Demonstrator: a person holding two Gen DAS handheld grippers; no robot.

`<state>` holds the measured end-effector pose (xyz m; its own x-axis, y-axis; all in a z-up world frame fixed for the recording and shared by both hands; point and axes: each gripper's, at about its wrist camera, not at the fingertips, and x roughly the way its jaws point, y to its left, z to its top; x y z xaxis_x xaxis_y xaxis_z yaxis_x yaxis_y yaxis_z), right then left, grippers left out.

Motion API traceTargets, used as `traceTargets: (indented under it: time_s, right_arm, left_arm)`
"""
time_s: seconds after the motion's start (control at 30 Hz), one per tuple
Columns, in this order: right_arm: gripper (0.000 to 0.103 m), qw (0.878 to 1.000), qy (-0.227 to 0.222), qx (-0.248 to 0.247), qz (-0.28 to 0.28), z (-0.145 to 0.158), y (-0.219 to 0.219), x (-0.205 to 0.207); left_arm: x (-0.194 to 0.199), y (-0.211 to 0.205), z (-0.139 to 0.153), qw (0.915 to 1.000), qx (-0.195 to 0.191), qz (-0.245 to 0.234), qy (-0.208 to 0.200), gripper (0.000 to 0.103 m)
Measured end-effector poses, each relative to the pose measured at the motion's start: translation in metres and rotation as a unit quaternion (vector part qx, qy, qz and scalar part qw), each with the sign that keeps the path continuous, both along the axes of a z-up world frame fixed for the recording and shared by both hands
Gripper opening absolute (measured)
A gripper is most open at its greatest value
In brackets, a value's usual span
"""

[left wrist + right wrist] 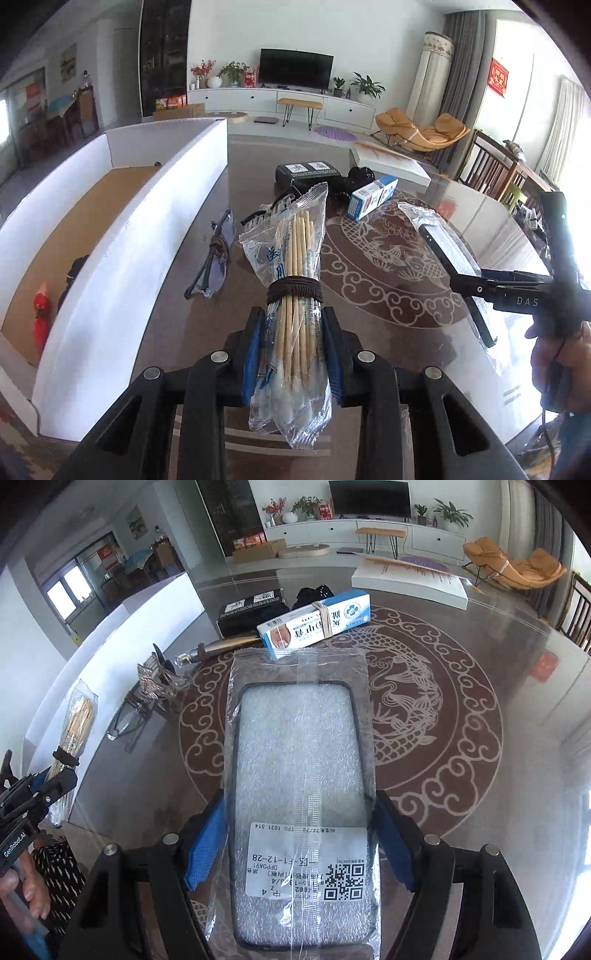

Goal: Organize objects
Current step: 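Carry both held bags over the white box and open both tools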

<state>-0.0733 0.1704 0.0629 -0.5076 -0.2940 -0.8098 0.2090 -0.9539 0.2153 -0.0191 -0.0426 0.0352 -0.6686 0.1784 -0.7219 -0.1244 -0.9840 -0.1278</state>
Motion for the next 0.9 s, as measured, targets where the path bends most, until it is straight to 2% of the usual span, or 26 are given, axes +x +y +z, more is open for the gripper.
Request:
traceTargets:
  time_s: [0.1, 0.2, 0.3, 0.4, 0.53, 0.57, 0.63, 0.67, 0.7, 0.77, 0.9]
  right_arm:
    - [0.076, 0.998, 0.031, -0.040, 0.031, 0.040, -0.040, -0.010]
    - [0.076, 0.992, 0.058, -0.075, 0.077, 0.075, -0.102, -0.024]
    - [0.076, 0.984, 0.076, -0.110, 0.121, 0.099, -0.172, -0.043]
    - [0.076, 0.976, 0.085, -0.128, 0.152, 0.110, -0.240, -0.065]
    - [0.076, 0.977, 0.080, -0.109, 0.167, 0.100, -0.309, -0.099]
    - [0.077, 0.978, 0.072, -0.101, 0.170, 0.093, -0.323, -0.106]
    - [0.078, 0.981, 0.041, -0.080, 0.171, 0.072, -0.343, -0.122]
    - [0.082, 0.983, 0.022, -0.074, 0.166, 0.060, -0.349, -0.128]
    - [0.082, 0.985, 0.009, -0.073, 0.158, 0.051, -0.350, -0.131]
    - [0.082, 0.986, 0.000, -0.083, 0.142, 0.040, -0.340, -0.131]
    - [0.088, 0.987, 0.027, -0.089, 0.128, 0.036, -0.299, -0.110]
  left_arm:
    - [-0.001, -0.033, 0.030, 0.9991, 0.015, 0.030, 0.024, 0.030]
    - [-0.011, -0.083, 0.050, 0.9960, 0.017, 0.081, 0.033, 0.030]
    - [-0.028, -0.143, 0.050, 0.9879, 0.012, 0.155, 0.008, 0.030]
    - [-0.045, -0.195, 0.036, 0.9748, 0.014, 0.221, -0.028, 0.030]
    - [-0.063, -0.230, 0.013, 0.9628, 0.008, 0.260, -0.073, 0.032]
    - [-0.069, -0.233, 0.005, 0.9594, 0.002, 0.267, -0.091, 0.036]
    - [-0.076, -0.235, -0.011, 0.9531, -0.011, 0.274, -0.128, 0.055]
    - [-0.079, -0.234, -0.016, 0.9504, -0.022, 0.277, -0.139, 0.074]
    - [-0.080, -0.232, -0.020, 0.9486, -0.036, 0.281, -0.141, 0.081]
    - [-0.078, -0.226, -0.023, 0.9498, -0.050, 0.279, -0.133, 0.081]
    - [-0.064, -0.211, -0.013, 0.9573, -0.041, 0.271, -0.092, 0.081]
